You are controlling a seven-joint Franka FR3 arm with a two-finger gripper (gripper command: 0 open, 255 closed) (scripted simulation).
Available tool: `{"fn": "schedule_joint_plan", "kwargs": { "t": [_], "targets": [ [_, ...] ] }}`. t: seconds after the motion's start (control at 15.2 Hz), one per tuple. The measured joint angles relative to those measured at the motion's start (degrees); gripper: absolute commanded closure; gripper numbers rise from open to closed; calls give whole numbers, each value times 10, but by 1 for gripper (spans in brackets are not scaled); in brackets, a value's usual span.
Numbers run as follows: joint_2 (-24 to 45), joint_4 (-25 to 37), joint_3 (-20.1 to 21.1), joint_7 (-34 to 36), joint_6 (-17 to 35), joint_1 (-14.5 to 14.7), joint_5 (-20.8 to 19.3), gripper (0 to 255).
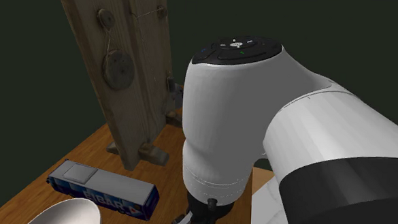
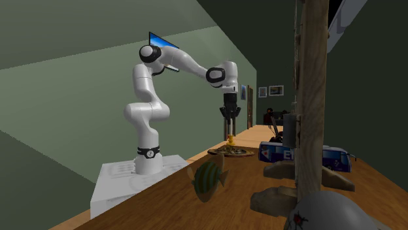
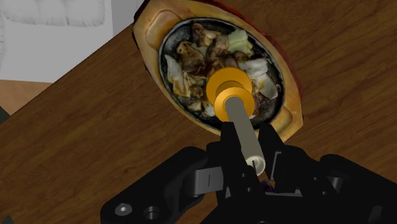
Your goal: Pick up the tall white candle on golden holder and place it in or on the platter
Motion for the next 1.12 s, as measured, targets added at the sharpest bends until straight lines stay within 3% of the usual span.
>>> {"fn": "schedule_joint_plan", "kwargs": {
  "t": [0.4, 0.46, 0.86, 1.12],
  "targets": [
    [0, -6, 1, 0, 7, 0, 1, 255],
    [0, -6, 1, 0, 7, 0, 1, 0],
    [0, -6, 1, 0, 7, 0, 1, 0],
    [-22, 35, -22, -7, -55, 5, 3, 0]
  ]
}}
